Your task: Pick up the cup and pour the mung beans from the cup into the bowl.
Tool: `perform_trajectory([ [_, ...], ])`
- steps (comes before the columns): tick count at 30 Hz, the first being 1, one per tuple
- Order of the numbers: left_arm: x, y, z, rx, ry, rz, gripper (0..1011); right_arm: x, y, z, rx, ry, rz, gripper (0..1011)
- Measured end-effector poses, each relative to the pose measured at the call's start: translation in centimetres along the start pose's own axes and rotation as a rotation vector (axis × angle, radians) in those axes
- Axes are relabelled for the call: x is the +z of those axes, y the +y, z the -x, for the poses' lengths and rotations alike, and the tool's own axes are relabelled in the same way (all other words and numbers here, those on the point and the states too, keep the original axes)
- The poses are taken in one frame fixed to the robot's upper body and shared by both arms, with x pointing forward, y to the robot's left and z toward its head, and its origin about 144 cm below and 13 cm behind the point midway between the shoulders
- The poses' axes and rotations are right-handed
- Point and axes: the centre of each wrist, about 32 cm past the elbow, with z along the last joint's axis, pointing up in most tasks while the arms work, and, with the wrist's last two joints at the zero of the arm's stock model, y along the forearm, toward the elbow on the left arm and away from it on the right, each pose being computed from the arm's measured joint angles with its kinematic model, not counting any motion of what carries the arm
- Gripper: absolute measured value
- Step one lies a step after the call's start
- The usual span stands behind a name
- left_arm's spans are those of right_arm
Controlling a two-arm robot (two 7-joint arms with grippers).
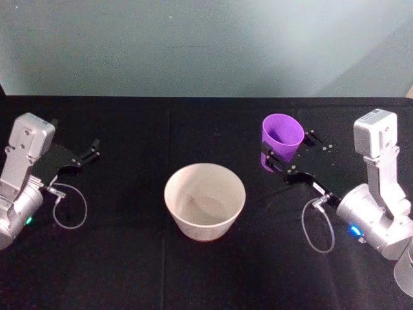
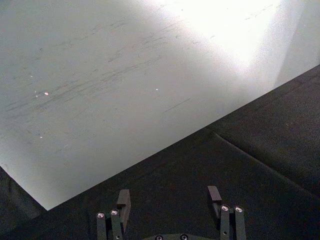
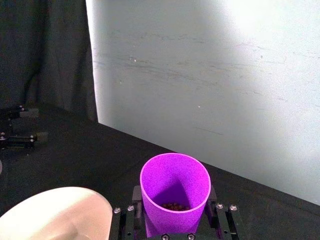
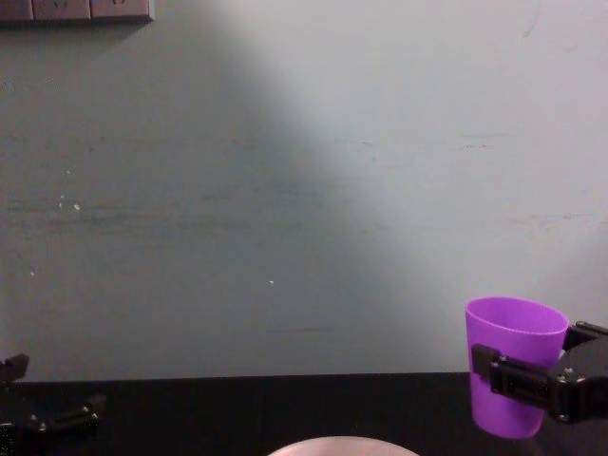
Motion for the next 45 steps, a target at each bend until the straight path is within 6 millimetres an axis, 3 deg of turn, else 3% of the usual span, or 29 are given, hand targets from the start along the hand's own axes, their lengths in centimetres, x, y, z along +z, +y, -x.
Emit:
perform_trajectory([
  [45,0.00,0.00,0.00,0.000,0.000,0.000,1000,0.00,0.00,0.00,0.000,0.000,0.000,729],
])
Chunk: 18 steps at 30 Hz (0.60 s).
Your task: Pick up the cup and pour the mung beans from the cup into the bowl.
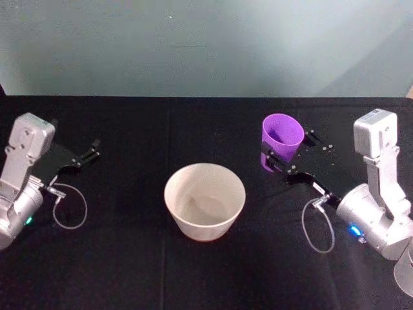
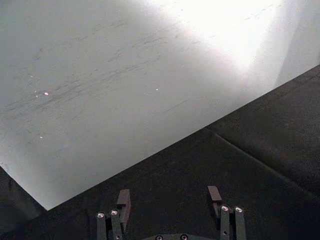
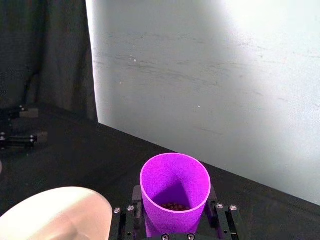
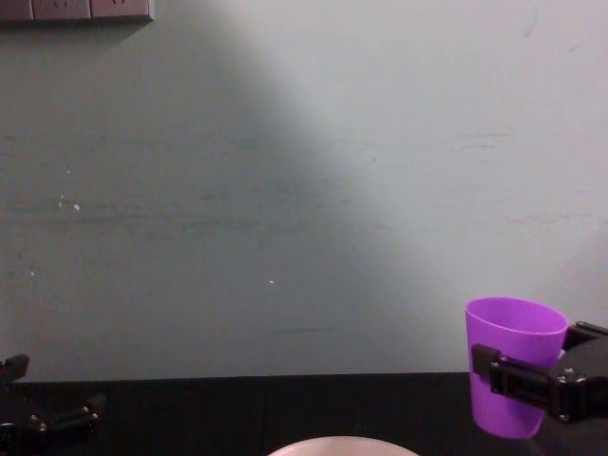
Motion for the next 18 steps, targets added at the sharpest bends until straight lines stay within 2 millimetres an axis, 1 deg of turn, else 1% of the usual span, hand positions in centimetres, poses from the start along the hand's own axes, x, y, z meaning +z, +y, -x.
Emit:
perform_trajectory([
  [5,0.0,0.0,0.0,0.000,0.000,0.000,1000,0.0,0.0,0.0,0.000,-0.001,0.001,729],
  [10,0.0,0.0,0.0,0.000,0.000,0.000,1000,0.6,0.2,0.2,0.003,-0.057,0.013,729],
  [18,0.0,0.0,0.0,0.000,0.000,0.000,1000,2.0,0.5,0.7,0.014,-0.198,0.039,729],
])
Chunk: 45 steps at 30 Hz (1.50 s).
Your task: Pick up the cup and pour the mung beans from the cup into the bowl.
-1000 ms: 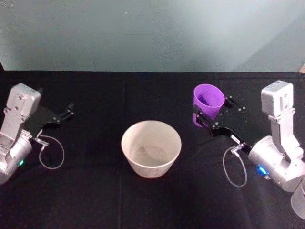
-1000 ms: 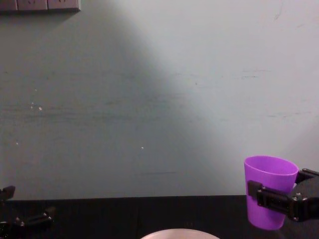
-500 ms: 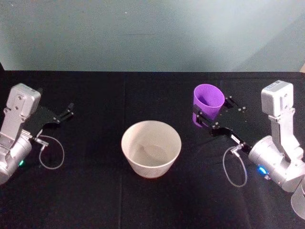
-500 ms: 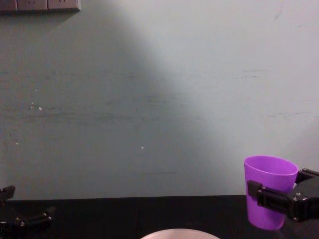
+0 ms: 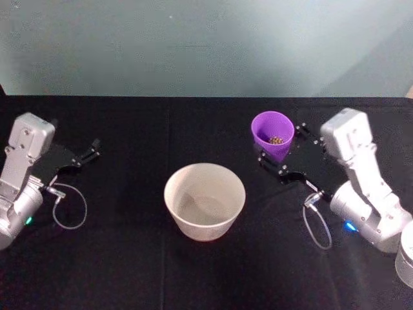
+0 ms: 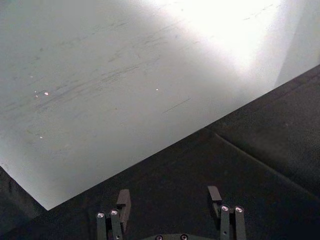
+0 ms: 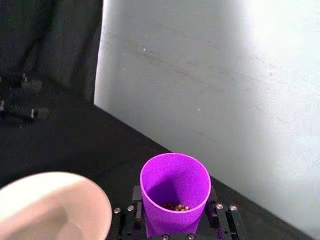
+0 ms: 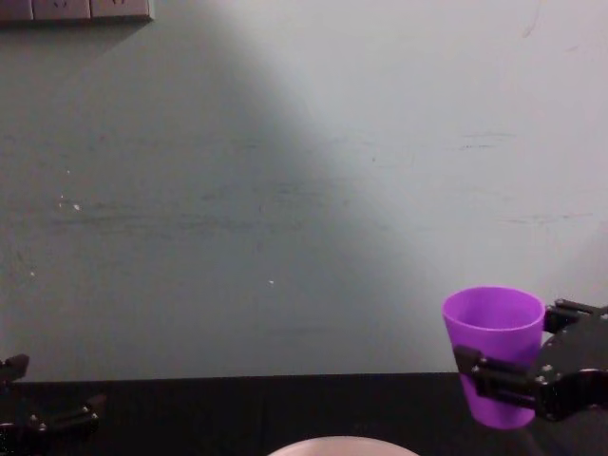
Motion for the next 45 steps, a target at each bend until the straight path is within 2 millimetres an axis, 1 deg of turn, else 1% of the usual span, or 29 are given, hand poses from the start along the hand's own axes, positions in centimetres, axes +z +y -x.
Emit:
perform_trajectory([
  [2,0.0,0.0,0.0,0.000,0.000,0.000,1000,0.7,0.2,0.2,0.009,-0.077,0.020,729],
  [3,0.0,0.0,0.0,0.000,0.000,0.000,1000,0.7,0.2,0.2,0.009,-0.077,0.020,729],
  [7,0.0,0.0,0.0,0.000,0.000,0.000,1000,1.5,0.6,0.5,0.021,-0.173,0.047,729],
  [9,0.0,0.0,0.0,0.000,0.000,0.000,1000,2.1,0.9,0.8,0.033,-0.248,0.066,729],
  [16,0.0,0.0,0.0,0.000,0.000,0.000,1000,3.2,1.8,1.5,0.065,-0.410,0.109,729],
  [26,0.0,0.0,0.0,0.000,0.000,0.000,1000,4.2,2.6,2.7,0.089,-0.600,0.143,729],
  [35,0.0,0.0,0.0,0.000,0.000,0.000,1000,4.9,3.3,4.5,0.109,-0.815,0.181,729],
  [45,0.0,0.0,0.0,0.000,0.000,0.000,1000,5.2,3.5,5.9,0.110,-0.960,0.195,729],
])
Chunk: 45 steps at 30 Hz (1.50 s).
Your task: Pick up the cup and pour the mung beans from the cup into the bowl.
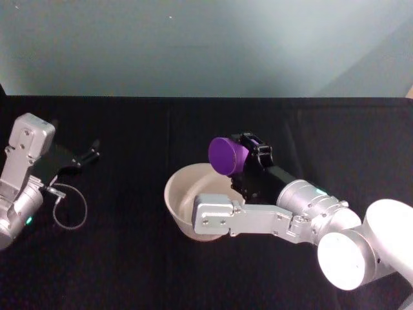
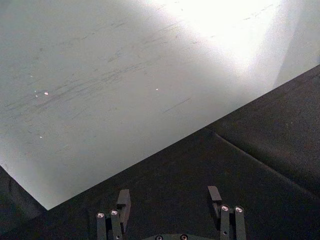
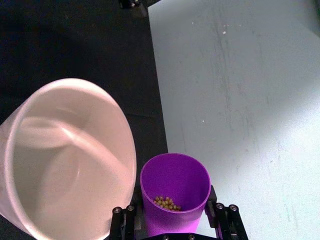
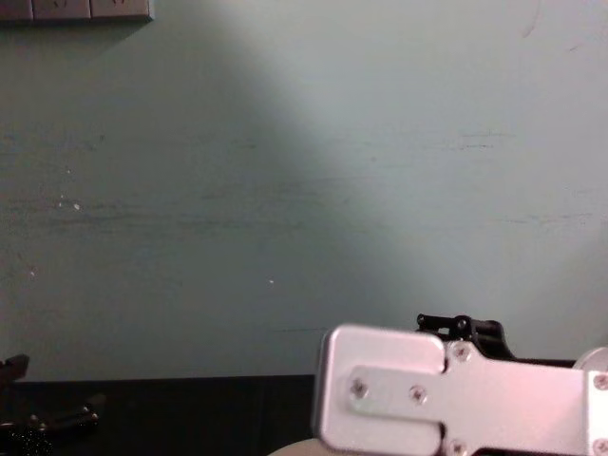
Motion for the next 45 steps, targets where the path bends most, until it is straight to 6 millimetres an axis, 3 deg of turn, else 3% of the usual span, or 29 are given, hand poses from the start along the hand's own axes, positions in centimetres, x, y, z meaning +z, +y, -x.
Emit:
perform_trajectory([
  [45,0.0,0.0,0.0,0.000,0.000,0.000,1000,3.2,-0.4,1.4,-0.008,-0.363,0.046,729],
])
